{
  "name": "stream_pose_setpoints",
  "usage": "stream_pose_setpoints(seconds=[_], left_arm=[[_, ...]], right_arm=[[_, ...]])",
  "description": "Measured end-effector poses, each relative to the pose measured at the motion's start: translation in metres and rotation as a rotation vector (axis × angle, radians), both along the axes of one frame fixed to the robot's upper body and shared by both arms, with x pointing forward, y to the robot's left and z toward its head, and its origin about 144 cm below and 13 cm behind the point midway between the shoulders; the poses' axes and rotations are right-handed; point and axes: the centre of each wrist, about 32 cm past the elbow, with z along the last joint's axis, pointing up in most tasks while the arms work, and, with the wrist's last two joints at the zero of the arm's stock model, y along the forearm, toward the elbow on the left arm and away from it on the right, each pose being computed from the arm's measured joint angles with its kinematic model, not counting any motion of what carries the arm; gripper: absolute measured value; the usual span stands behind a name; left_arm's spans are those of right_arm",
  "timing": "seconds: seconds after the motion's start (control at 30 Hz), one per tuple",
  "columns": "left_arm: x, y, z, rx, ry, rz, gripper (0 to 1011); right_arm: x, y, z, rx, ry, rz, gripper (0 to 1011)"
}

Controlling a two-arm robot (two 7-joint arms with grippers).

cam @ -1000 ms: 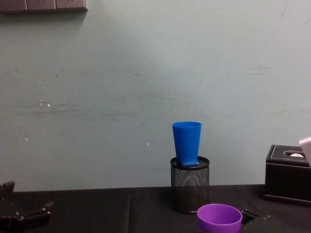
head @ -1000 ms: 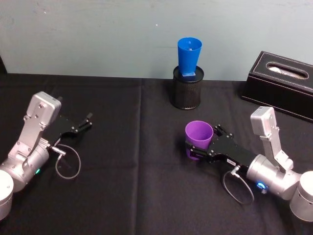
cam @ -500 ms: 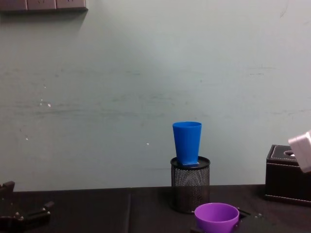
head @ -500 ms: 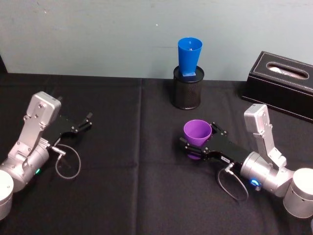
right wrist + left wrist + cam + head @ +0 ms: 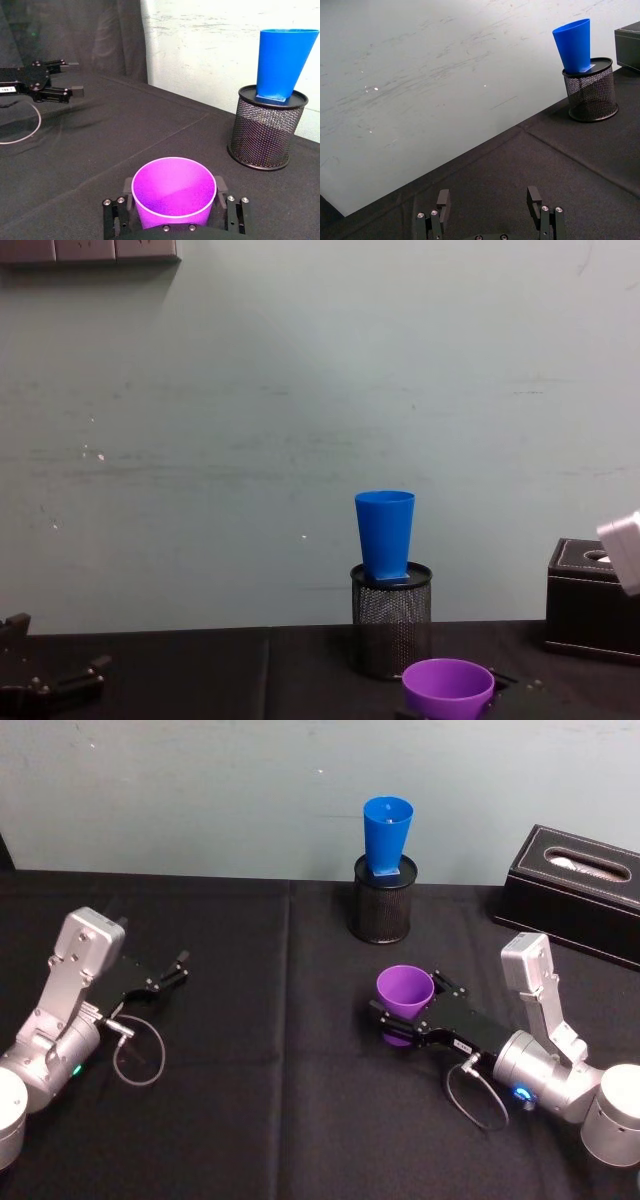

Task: Pick up one cup with a gripper and tap it against the other cup.

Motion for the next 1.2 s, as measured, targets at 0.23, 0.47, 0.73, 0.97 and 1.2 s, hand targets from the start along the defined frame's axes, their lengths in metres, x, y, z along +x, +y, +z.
stream_pose_setpoints(seconds=[0.23, 0.47, 0.73, 0.97, 1.2], left_arm=[[0.0, 0.0, 0.0, 0.0, 0.0, 0.0, 1005], [0.0, 0.0, 0.0, 0.0, 0.0, 0.0, 1005], [0.0, 0.0, 0.0, 0.0, 0.0, 0.0, 1005], [0.0, 0.0, 0.0, 0.0, 0.0, 0.0, 1005], [0.0, 0.0, 0.0, 0.0, 0.0, 0.0, 1005]], right_arm=[[0.0, 0.0, 0.0, 0.0, 0.0, 0.0, 814], [0.0, 0.0, 0.0, 0.001, 0.001, 0.001, 751], [-0.001, 0.0, 0.015, 0.013, -0.009, 0.009, 743], [0.0, 0.004, 0.056, 0.022, -0.027, 0.057, 743], [0.0, 0.006, 0.095, 0.059, -0.009, 0.076, 743]])
